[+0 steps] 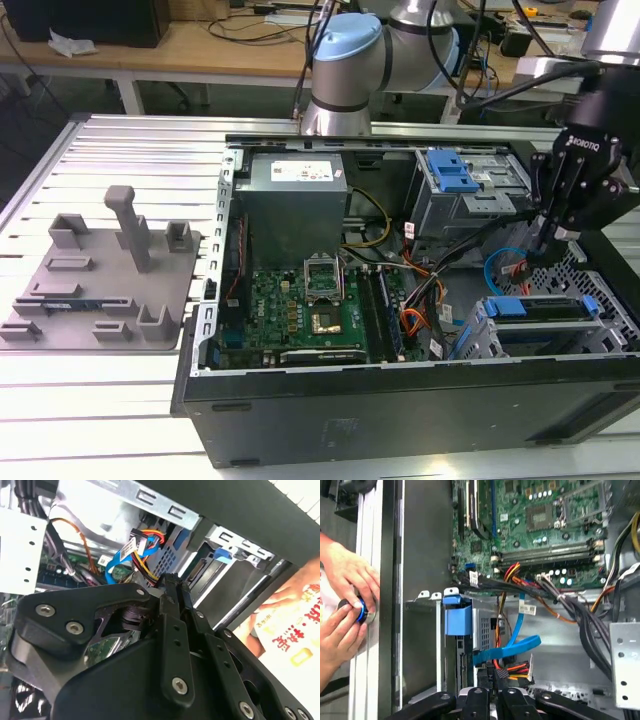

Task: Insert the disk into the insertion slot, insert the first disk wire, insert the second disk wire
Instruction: 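Insert the first disk wire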

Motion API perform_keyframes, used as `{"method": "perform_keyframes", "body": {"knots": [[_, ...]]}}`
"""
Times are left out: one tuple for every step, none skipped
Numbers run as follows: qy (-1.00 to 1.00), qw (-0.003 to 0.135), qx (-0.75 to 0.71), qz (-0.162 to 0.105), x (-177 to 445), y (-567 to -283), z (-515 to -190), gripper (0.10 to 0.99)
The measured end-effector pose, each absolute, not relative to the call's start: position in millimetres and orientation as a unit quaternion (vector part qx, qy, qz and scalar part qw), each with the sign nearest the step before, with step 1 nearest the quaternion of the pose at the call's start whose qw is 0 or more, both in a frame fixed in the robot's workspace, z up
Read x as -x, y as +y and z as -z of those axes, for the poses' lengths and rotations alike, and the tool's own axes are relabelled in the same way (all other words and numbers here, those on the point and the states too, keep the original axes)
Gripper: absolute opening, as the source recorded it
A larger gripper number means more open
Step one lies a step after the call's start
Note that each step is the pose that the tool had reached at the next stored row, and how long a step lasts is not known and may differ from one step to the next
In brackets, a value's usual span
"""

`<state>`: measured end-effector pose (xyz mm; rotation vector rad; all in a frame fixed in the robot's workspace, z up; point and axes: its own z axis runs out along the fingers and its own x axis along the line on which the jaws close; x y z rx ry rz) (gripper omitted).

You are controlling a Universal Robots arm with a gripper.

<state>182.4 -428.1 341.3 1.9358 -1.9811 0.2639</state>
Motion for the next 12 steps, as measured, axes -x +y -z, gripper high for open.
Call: {"method": "perform_keyframes", "body": {"knots": [[-0.7,0.178,-0.686,-0.087,-184,-429,-341,0.165],[-0.7,0.177,-0.687,-0.083,-185,-430,-341,0.165],[-0.7,0.178,-0.687,-0.079,-187,-431,-341,0.165],[-0.699,0.18,-0.688,-0.077,-189,-431,-341,0.165],[-0.699,0.182,-0.688,-0.073,-191,-433,-341,0.165],[-0.698,0.183,-0.688,-0.071,-192,-433,-342,0.165],[-0.698,0.185,-0.689,-0.067,-194,-435,-342,0.165],[-0.698,0.185,-0.689,-0.066,-194,-435,-342,0.165],[-0.698,0.184,-0.689,-0.061,-194,-439,-342,0.165],[-0.698,0.181,-0.69,-0.058,-195,-443,-342,0.165],[-0.698,0.179,-0.691,-0.056,-195,-445,-342,0.165],[-0.699,0.176,-0.691,-0.053,-195,-447,-342,0.165]]}}
